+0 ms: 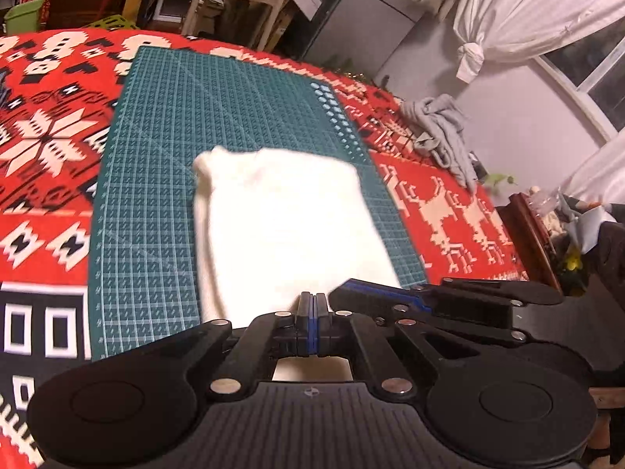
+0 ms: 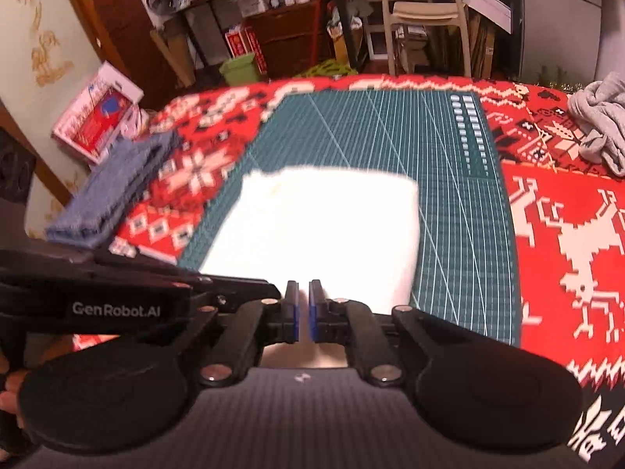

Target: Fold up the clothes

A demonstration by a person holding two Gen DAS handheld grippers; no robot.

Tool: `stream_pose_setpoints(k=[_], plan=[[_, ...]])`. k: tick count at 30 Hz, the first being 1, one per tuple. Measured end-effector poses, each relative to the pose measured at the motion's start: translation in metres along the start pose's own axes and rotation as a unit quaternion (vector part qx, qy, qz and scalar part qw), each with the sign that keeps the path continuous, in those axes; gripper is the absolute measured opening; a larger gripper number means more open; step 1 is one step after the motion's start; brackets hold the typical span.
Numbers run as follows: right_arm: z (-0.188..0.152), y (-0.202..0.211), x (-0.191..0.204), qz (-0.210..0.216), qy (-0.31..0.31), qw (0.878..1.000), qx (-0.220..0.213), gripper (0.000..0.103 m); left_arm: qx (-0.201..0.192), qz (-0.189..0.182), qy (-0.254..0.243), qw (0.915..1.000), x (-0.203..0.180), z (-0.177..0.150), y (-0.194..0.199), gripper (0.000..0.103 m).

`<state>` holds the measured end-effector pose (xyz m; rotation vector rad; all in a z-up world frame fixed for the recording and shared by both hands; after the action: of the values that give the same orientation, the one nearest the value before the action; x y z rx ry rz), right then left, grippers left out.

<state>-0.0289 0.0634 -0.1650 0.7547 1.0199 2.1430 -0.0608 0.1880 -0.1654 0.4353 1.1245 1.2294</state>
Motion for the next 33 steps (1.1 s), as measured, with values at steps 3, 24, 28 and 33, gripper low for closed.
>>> stream_pose_setpoints(k=[3,24,28,33], plan=[[-0.011,0.006,0.000,-0.001,0.006,1.000,-0.001,0.002,-0.005,0.015,0.001,0.9999,0.003,-0.007,0.006,0.003],[-0.042,0.028,0.004,-0.003,0.010,1.000,0.004,0.006,0.021,0.021,-0.031,0.9991,-0.012,-0.041,0.020,0.003],[-0.052,0.035,0.002,-0.002,0.011,1.000,0.013,0.003,0.023,0.028,-0.030,0.9989,-0.011,-0.051,0.023,0.003],[-0.066,0.046,0.002,-0.004,0.014,1.000,0.020,0.003,0.023,0.032,-0.030,0.9988,-0.011,-0.060,0.027,0.003]])
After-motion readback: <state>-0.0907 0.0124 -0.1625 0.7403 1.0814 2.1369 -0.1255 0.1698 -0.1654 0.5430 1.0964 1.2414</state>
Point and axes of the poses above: each gripper's, at about its wrist camera, not at the fingertips, and y roughly against the way its jaws point, x to its left, z to its top, the point moved 2 cm from there along -y, roughly the way its jaws point, and after that the axes turned 6 degrees about x, right-handed, at the moved point
